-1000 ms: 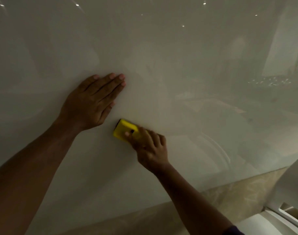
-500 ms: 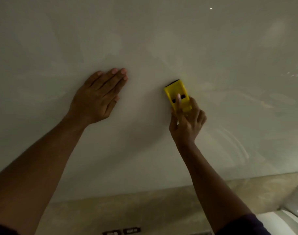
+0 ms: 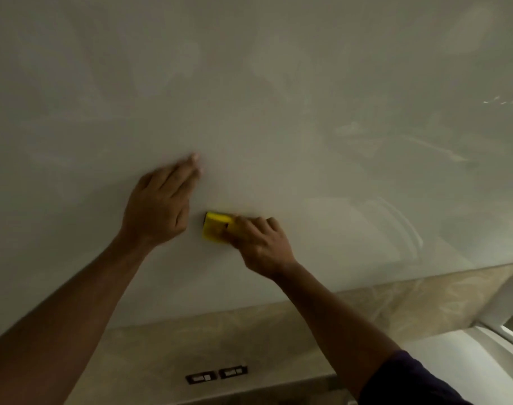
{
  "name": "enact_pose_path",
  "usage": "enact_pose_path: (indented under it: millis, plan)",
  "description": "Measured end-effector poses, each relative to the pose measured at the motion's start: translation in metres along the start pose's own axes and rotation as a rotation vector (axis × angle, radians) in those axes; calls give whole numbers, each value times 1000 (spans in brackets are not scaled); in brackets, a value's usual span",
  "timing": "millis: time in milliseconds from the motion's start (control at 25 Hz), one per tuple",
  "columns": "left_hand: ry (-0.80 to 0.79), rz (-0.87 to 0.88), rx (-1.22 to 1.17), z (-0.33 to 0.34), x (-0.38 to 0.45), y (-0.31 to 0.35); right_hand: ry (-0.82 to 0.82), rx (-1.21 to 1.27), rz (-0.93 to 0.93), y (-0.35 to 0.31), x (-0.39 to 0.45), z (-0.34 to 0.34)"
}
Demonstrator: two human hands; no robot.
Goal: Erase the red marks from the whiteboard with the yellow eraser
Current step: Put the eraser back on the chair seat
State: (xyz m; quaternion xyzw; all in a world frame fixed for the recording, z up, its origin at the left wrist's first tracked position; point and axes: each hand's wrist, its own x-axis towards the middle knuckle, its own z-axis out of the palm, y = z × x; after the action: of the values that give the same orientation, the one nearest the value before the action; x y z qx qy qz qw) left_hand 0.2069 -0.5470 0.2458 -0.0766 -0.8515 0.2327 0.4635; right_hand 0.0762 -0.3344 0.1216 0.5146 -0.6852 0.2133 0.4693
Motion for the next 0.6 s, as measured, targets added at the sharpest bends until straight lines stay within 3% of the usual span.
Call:
enact_pose_path:
  millis: [200, 320, 600]
  plan:
    - [-237, -12, -313, 3, -94, 79, -254, 185, -160, -10, -58, -26]
    - [-352, 42, -476, 7, -118, 137, -295, 220, -58, -6, -100, -56]
    - [-412, 281, -625, 38, -81, 234, -407, 150, 220, 13, -186, -133]
